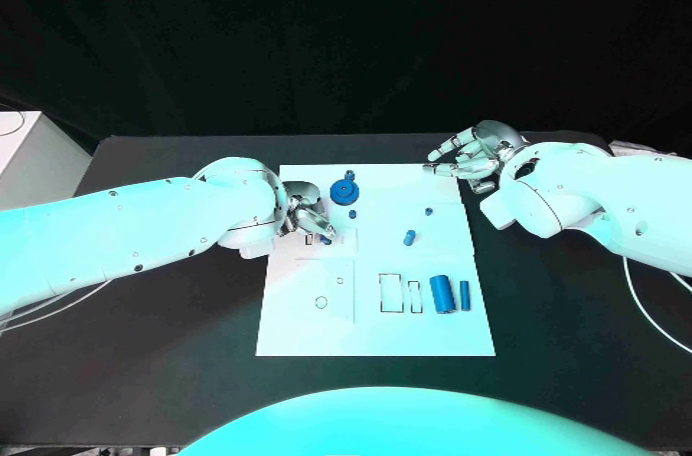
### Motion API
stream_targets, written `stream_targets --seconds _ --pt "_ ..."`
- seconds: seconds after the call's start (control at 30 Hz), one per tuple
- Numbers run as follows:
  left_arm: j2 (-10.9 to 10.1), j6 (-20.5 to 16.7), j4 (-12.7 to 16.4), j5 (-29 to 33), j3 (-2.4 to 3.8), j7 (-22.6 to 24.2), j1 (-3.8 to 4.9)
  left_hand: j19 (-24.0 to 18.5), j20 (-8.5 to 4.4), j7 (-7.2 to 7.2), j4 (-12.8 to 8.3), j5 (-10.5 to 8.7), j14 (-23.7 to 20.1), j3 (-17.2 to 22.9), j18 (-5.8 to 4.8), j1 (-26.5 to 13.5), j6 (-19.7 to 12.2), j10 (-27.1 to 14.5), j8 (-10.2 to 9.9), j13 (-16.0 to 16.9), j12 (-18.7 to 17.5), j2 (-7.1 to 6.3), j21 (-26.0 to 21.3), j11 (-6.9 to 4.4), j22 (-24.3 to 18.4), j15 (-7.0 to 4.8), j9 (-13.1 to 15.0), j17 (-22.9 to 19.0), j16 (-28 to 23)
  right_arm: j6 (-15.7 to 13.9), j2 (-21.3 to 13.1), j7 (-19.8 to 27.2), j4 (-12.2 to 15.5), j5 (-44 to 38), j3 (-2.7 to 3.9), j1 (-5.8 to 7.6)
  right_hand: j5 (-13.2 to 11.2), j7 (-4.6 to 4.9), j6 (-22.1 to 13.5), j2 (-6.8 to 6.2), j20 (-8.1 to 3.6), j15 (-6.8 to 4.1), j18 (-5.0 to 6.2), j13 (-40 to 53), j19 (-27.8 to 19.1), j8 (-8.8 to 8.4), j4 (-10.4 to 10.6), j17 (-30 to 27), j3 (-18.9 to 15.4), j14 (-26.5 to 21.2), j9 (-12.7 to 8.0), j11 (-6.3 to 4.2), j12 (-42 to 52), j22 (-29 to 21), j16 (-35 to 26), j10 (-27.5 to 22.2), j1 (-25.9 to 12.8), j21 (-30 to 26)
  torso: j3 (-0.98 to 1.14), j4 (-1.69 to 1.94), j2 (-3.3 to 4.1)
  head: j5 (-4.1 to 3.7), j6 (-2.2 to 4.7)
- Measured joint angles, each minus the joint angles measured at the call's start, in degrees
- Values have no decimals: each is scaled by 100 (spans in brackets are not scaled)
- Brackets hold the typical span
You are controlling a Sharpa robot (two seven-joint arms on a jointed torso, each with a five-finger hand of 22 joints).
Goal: Assemble the parts on the task board
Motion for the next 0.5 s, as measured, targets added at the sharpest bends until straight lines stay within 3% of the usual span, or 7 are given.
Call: stream_targets --seconds 0.3,0.5 --pt "9 -3 -19 9 1 5 1 0 0 -32 91 -35 -1 -175 0 -15 34 33 0 2 0 14 0 -31 0 -1 0 0 0 0 -6 2 1 0 0 0 0 19 -19 24 0 0 1 0 0 23 0 0 0 0 0 0 0 -1 0 0 -24 -46 -3 2 1 -7 0" --pt "15 -3 -29 14 2 7 3 21 -22 -137 202 -34 20 -329 0 -44 159 53 -27 20 0 44 0 -50 0 -24 -8 0 0 0 -10 4 2 1 0 0 0 19 -19 24 0 0 0 0 0 23 0 0 0 0 0 0 0 -1 0 0 -23 -46 -4 1 1 -7 0"
